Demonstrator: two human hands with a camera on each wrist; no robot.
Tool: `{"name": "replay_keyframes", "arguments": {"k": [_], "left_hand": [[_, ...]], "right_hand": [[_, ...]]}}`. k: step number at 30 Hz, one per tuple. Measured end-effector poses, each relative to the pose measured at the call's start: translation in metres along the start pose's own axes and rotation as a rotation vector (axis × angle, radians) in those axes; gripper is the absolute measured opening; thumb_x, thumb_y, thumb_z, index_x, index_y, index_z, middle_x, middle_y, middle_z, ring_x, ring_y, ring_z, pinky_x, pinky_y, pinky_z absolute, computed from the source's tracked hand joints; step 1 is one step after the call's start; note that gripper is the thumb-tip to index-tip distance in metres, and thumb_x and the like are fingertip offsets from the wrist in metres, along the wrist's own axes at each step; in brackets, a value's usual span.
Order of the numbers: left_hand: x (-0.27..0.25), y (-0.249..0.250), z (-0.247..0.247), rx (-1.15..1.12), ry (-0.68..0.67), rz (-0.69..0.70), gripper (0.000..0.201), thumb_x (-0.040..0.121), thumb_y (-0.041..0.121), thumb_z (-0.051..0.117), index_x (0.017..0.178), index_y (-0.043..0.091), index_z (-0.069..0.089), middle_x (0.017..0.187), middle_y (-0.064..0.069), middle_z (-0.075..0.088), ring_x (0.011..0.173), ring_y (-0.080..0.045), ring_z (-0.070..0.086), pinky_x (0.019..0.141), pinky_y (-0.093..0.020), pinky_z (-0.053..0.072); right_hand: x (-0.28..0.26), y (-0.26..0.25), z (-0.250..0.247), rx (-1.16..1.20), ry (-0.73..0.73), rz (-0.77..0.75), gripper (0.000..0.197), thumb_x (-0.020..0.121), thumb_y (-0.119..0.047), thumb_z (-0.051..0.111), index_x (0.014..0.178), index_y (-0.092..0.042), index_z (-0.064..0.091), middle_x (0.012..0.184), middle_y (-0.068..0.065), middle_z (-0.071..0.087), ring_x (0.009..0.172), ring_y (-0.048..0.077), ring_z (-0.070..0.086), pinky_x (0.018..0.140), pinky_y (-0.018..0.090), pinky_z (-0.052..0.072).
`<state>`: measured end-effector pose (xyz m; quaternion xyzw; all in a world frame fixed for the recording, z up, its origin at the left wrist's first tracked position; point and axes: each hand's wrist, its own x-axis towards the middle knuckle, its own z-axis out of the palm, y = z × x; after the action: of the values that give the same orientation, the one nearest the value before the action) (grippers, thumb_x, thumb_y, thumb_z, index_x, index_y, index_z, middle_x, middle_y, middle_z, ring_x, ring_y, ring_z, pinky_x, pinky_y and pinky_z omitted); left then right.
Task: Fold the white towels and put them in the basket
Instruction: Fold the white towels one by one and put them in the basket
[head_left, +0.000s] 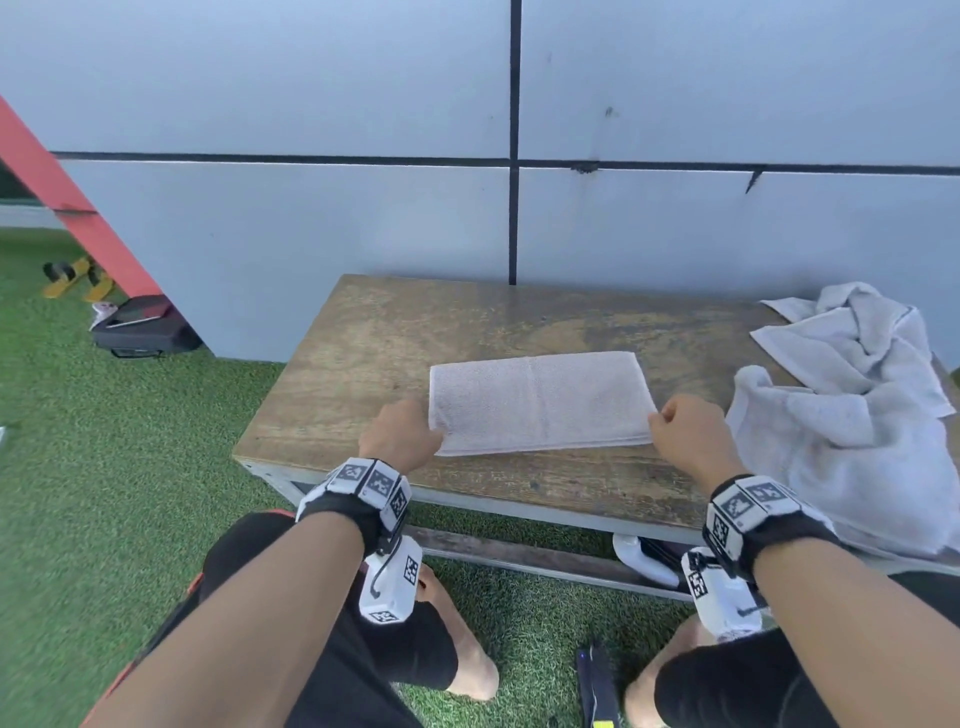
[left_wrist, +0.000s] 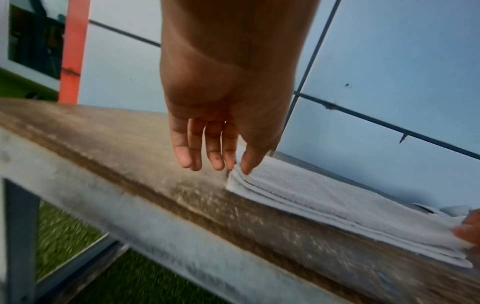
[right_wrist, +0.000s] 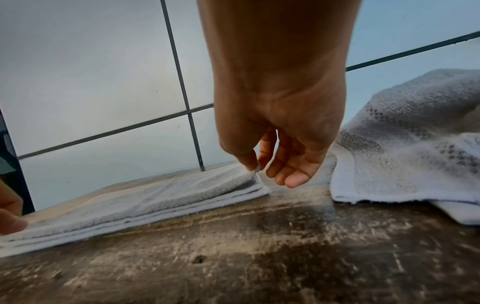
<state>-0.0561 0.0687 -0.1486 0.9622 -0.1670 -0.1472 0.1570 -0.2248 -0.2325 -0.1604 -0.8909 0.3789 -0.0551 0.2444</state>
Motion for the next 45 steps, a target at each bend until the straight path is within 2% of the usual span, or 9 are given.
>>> {"name": "replay_keyframes", "arguments": {"k": [4,9,13,15,19,23,26,29,45], "left_hand": [[0.007,0.001,-0.012,-0.03,-0.015,0.013,0.044,0.084,0.018,0.065,0.051,0.016,0.036,0.043,0.005,0.035,0.037,-0.011,0.031,0.041,-0.019,0.028],[0.007,0.002,-0.01,-0.025,-0.061,-0.067,0.036,0.08,0.018,0.064,0.056,0.017,0.037,0.049,0.005,0.038,0.043,-0.013,0.036,0.044,-0.02,0.031],[0.012,0.017,-0.002,0.071,-0.1,-0.008,0.015,0.076,0.019,0.059,0.089,0.014,0.053,0.088,-0.004,0.053,0.082,-0.022,0.057,0.072,-0.036,0.056],[0.018,0.034,0.008,0.062,-0.04,0.14,0.031,0.085,0.022,0.059,0.114,0.014,0.05,0.116,-0.008,0.048,0.109,-0.025,0.048,0.094,-0.041,0.051],[0.034,0.083,0.028,0.019,0.032,0.368,0.042,0.094,0.019,0.052,0.135,0.013,0.043,0.143,-0.012,0.036,0.13,-0.027,0.039,0.104,-0.044,0.045],[0.05,0.094,0.066,0.098,-0.01,0.389,0.052,0.104,0.026,0.034,0.153,0.013,0.023,0.165,-0.01,0.012,0.153,-0.03,0.007,0.122,-0.048,0.018],[0.05,0.084,0.084,0.167,0.018,0.41,0.058,0.106,0.037,0.013,0.16,0.019,0.001,0.168,-0.001,-0.005,0.154,-0.021,-0.009,0.125,-0.041,-0.004],[0.05,0.078,0.089,0.186,0.084,0.442,0.058,0.107,0.038,0.014,0.16,0.02,0.002,0.168,0.001,-0.004,0.154,-0.019,-0.008,0.123,-0.038,-0.007],[0.055,0.067,0.092,0.11,0.1,0.351,0.055,0.106,0.047,0.014,0.159,0.037,0.002,0.167,0.008,-0.002,0.154,-0.014,-0.009,0.125,-0.042,-0.004]], "right_hand": [[0.004,-0.001,-0.013,0.042,-0.031,-0.036,0.037,0.083,-0.019,0.057,0.053,-0.017,0.034,0.049,0.003,0.035,0.047,0.022,0.035,0.052,0.031,0.032],[0.007,0.001,-0.02,-0.073,-0.263,0.02,0.029,0.072,-0.026,0.06,0.055,-0.017,0.037,0.052,0.002,0.037,0.049,0.022,0.036,0.056,0.032,0.032],[0.009,-0.012,-0.011,-0.055,-0.042,-0.01,0.016,0.077,-0.02,0.057,0.087,-0.016,0.046,0.097,0.006,0.039,0.089,0.027,0.041,0.077,0.04,0.042],[0.011,-0.031,0.0,-0.039,0.065,-0.15,0.021,0.084,-0.02,0.057,0.101,-0.014,0.047,0.112,0.008,0.04,0.102,0.028,0.042,0.085,0.041,0.042],[0.02,-0.069,0.034,-0.07,-0.072,-0.415,0.043,0.091,-0.024,0.052,0.132,-0.015,0.043,0.144,0.008,0.034,0.126,0.028,0.042,0.099,0.045,0.043],[0.023,-0.082,0.076,-0.213,-0.246,-0.508,0.06,0.103,-0.031,0.032,0.158,-0.018,0.01,0.167,0.001,-0.004,0.153,0.019,0.001,0.123,0.044,0.013],[0.023,-0.07,0.091,-0.315,-0.28,-0.508,0.059,0.105,-0.038,0.008,0.158,-0.021,-0.011,0.165,-0.005,-0.02,0.15,0.011,-0.02,0.124,0.041,-0.005],[0.025,-0.06,0.091,-0.384,-0.251,-0.566,0.062,0.1,-0.044,-0.002,0.157,-0.023,-0.014,0.163,-0.006,-0.023,0.15,0.011,-0.021,0.124,0.041,-0.006],[0.032,-0.035,0.071,-0.297,-0.174,-0.426,0.069,0.099,-0.062,0.012,0.158,-0.03,-0.004,0.165,-0.01,-0.013,0.151,0.01,-0.016,0.124,0.039,-0.006]]}}
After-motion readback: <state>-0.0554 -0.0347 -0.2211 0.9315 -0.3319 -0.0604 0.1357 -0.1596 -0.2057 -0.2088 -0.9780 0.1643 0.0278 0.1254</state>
